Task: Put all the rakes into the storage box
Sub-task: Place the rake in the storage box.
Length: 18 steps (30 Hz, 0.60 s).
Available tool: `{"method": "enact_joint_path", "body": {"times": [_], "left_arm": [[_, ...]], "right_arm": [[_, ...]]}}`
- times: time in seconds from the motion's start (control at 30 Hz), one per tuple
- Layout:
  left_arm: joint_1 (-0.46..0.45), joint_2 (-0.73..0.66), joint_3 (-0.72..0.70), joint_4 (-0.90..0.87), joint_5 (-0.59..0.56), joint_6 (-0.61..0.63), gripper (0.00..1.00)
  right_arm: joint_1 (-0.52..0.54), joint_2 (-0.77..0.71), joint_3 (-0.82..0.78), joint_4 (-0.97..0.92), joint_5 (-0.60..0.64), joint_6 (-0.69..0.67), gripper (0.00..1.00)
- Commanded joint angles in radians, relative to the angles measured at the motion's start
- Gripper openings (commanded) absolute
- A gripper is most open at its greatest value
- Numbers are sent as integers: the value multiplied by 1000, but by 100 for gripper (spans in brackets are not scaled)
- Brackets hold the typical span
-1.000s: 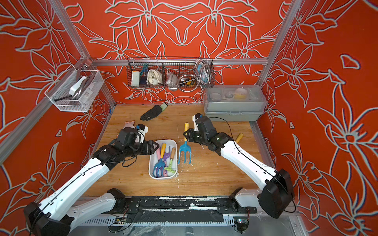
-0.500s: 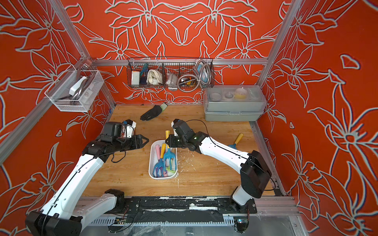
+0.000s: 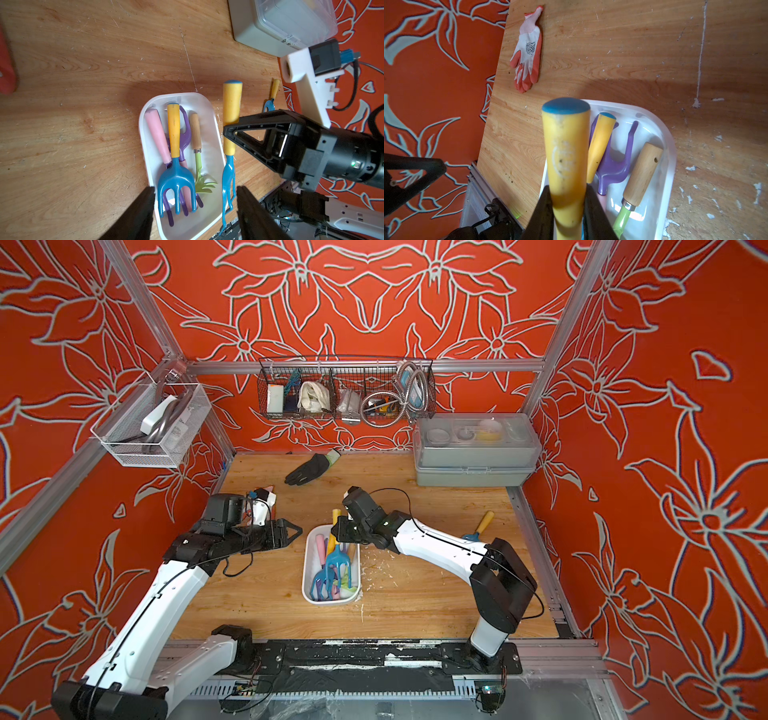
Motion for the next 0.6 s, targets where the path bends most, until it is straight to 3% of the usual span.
{"method": "enact_joint_path", "body": {"times": [0.0,0.27,0.37,0.57], "left_arm": [[9,-20,2,8,17,17,64],[8,-28,-3,9,19,10,64],[8,-32,-8,17,23,3,65],[8,-30,-16,35,27,-13,65]], "right_arm": [[5,20,-19,27,16,20,0],[5,3,-73,26,53,22,4],[5,-1,-89,32,58,18,12],[5,-21,-92,22,72,-7,38]]}}
